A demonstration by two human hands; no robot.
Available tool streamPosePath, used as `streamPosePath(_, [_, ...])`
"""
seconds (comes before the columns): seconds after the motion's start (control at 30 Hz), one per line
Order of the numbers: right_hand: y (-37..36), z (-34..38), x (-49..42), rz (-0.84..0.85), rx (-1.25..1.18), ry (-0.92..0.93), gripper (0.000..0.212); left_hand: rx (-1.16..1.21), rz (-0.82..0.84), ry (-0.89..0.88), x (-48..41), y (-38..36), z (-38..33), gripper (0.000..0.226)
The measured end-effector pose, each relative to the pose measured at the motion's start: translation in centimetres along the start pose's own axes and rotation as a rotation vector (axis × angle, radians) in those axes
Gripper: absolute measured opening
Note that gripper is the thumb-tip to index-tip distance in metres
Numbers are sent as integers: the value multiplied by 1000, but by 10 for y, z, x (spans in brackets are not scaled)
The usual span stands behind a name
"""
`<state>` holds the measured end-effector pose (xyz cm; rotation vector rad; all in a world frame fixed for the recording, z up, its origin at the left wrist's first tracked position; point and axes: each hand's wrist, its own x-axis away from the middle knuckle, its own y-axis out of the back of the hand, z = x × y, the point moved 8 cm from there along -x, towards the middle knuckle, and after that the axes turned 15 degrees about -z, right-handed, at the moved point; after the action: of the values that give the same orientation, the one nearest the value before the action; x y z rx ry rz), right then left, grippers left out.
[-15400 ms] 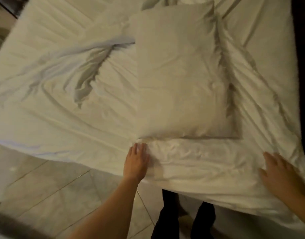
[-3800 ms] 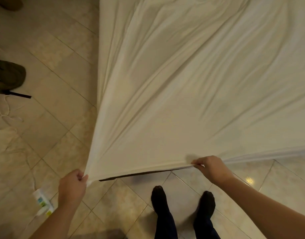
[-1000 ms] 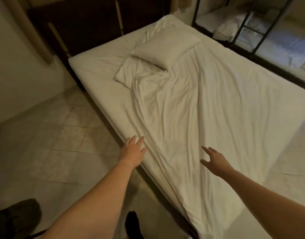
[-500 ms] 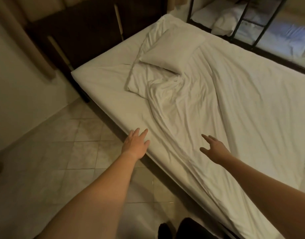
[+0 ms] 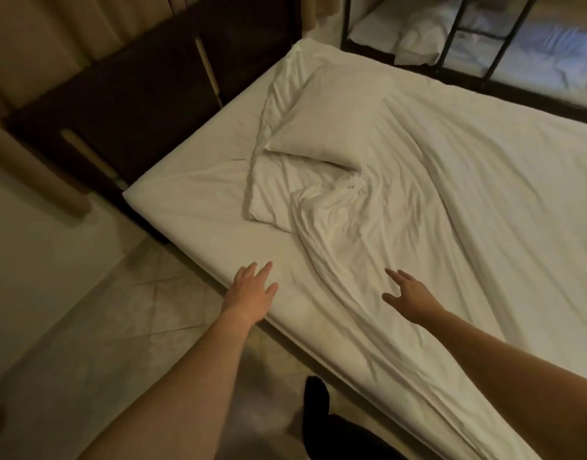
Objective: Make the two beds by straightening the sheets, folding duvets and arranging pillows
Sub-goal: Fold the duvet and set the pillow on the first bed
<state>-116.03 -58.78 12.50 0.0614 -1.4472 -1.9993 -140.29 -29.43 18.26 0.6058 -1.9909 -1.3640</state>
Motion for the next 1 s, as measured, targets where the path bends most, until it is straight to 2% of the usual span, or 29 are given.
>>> streamPosePath(0.2, [-10, 52, -55, 19, -86, -87, 75, -85, 18, -23, -112, 32, 38, 62])
streamPosePath(0.43, [-23, 92, -107, -40, -165, -199, 75, -39, 66, -121, -259, 39, -2, 61])
streamPosePath(0.63, [-68, 106, -165, -98, -216, -381, 79, -53, 168, -304, -403, -17, -53, 63])
streamPosePath(0.77, [-117, 115, -197, -116, -210, -513, 83, -1, 251, -358, -475, -70, -76, 65])
streamPosePath(1.0, [-204, 116, -214, -124, -225, -722, 78, 69, 399, -415, -547, -157, -96, 76])
